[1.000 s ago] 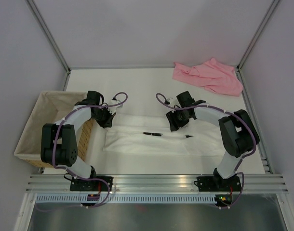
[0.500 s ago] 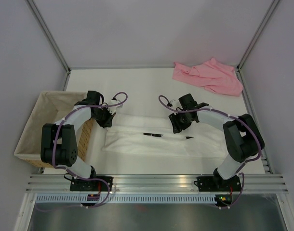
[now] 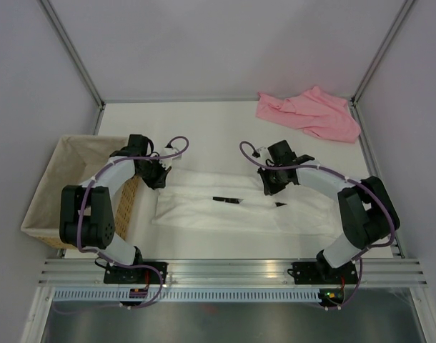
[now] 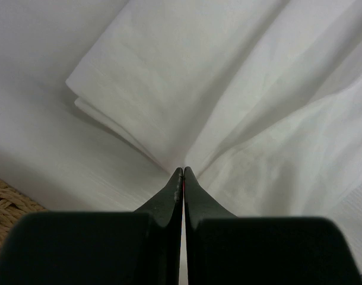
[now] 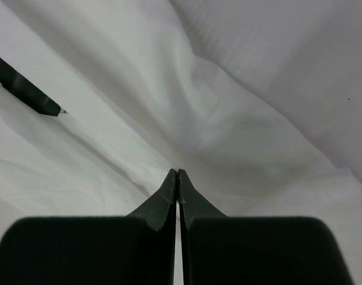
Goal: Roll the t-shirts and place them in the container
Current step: Fold the tshirt
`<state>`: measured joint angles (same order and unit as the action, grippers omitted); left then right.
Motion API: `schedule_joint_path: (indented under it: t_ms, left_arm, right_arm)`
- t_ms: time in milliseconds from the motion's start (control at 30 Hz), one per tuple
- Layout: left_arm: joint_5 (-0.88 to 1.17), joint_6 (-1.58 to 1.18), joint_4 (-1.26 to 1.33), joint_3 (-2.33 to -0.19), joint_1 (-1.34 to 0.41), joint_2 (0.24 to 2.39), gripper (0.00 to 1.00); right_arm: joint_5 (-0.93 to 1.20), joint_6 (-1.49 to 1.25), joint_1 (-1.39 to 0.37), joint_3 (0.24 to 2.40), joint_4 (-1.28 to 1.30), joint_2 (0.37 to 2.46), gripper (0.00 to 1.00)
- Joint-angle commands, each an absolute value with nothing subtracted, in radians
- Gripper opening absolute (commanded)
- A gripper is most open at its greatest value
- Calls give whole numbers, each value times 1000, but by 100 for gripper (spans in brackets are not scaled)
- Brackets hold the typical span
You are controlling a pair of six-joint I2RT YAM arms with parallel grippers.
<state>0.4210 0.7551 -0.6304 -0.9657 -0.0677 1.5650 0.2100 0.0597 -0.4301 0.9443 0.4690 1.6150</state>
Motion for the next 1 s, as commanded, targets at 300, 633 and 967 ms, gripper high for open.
schedule_joint_path:
  t_ms: [300, 633, 967]
  left_arm:
    - [456, 775, -656, -977, -63, 1491, 2]
    - [454, 782, -649, -972, -63, 1503, 9]
    - [414, 613, -583, -1043, -100, 1631, 15]
  right_arm:
    - [209, -47, -486, 900, 486, 1488, 3]
    - [219, -176, -503, 828, 523, 1440, 3]
    - [219, -198, -512, 808, 502, 1437, 12]
